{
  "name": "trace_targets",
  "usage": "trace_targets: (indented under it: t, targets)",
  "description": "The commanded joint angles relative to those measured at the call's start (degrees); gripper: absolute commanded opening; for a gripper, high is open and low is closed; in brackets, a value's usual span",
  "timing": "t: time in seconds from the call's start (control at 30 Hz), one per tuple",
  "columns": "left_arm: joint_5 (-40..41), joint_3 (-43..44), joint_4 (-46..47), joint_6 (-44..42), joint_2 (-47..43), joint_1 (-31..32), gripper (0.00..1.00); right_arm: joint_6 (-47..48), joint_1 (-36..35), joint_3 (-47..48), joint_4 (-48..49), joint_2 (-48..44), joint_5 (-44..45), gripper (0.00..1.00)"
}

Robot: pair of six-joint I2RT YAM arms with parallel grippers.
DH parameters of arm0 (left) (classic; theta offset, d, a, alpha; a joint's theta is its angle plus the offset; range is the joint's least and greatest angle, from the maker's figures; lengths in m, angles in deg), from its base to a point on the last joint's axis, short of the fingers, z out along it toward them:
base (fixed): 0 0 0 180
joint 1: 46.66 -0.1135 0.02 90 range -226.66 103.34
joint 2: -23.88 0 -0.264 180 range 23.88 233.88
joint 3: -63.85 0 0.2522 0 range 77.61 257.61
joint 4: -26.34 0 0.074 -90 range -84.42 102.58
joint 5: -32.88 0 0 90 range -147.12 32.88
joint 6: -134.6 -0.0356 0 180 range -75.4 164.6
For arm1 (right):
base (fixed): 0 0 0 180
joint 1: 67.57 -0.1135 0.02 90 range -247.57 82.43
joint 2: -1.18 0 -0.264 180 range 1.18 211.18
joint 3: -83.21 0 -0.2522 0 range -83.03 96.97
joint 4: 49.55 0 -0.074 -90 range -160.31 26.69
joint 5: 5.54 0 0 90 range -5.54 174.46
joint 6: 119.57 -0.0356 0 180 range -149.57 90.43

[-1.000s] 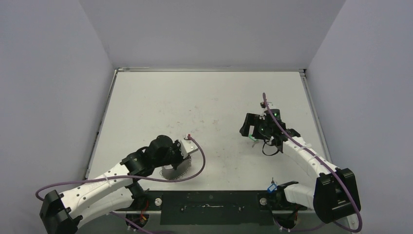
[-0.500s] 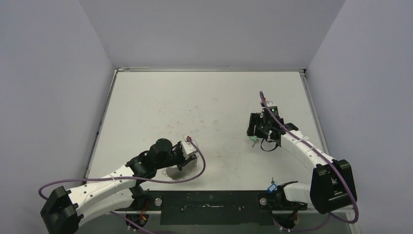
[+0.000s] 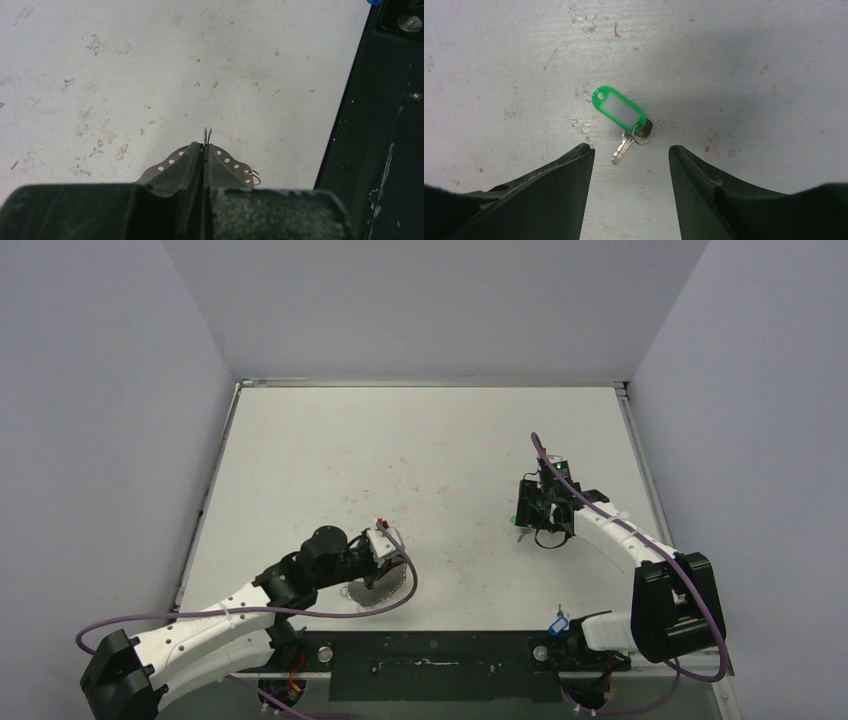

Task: Put the keys on the keyring

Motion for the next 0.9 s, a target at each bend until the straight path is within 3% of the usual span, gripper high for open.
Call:
trace_targets:
  t: [0.0,0.5,0.7,0.87]
  targets:
    - [-1.81,-0.46,5.17,2.25,-1.22,-0.23,0.0,0.82,0.68,0.97,-0.35,-0.77,2.53,0.57]
    - [-1.36,-2.28,5.72,5.97,-3.66,-0.23,0.0,1.65,0.68,2.49,-1.27,6.06,4.27,0.62]
    - [-1.06,-2.51,5.72,6.36,-3.62,-0.23,0.0,1.79,0.45,3.33,-0.65,9.92,3.21,0.46]
    - [-1.02,-2.66,6.17,6.47,-3.26,-0.23,0.0,1.61,-0.6,3.53,-0.11,11.27,0.65,0.19]
